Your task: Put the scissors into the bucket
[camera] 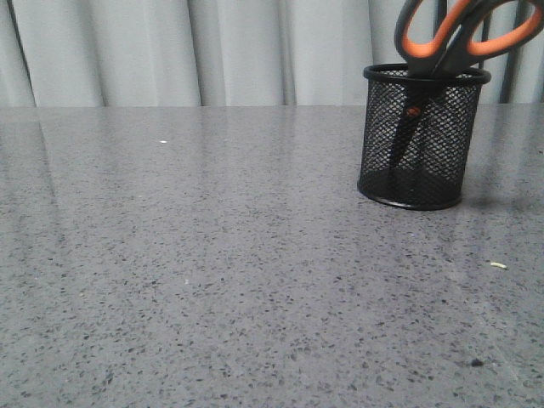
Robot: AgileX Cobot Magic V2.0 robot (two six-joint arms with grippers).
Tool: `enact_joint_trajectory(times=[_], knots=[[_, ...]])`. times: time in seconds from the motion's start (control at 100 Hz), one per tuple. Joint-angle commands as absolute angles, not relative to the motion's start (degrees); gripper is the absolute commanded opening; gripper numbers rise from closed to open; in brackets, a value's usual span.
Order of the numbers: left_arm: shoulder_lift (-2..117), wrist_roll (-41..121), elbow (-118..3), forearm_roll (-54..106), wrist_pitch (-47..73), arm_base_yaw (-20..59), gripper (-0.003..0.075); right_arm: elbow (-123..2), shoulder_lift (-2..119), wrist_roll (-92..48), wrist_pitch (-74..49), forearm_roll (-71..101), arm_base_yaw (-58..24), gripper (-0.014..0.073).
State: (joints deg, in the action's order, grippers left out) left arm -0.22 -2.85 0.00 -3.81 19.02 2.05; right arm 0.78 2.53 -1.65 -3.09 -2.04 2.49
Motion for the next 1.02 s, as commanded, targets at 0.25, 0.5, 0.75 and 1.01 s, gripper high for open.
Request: enact_joint_trajectory(times=[0.25, 0.5, 0.75, 1.01], knots=[[-1.67, -3.40, 2.23, -3.28, 16.31, 1.86, -0.0020, 1.15, -1.89, -1.36, -16.38, -3.15, 3.11, -0.0045], [-1.67, -3.40, 2.23, -3.28, 16.31, 1.86, -0.0020, 1.15, -1.89, -1.36, -16.38, -3.15, 3.11, -0.0045], [-1.67, -3.40, 2.23, -3.28, 16.31, 1.86, -0.0020, 1.15, -1.89, -1.36, -16.38, -3.15, 3.11, -0.0045], [-1.67, -3.40, 2.23, -3.28, 16.31, 1.86, -0.0020, 1.15, -1.89, -1.36, -16.38, -3.15, 3.11, -0.0045]])
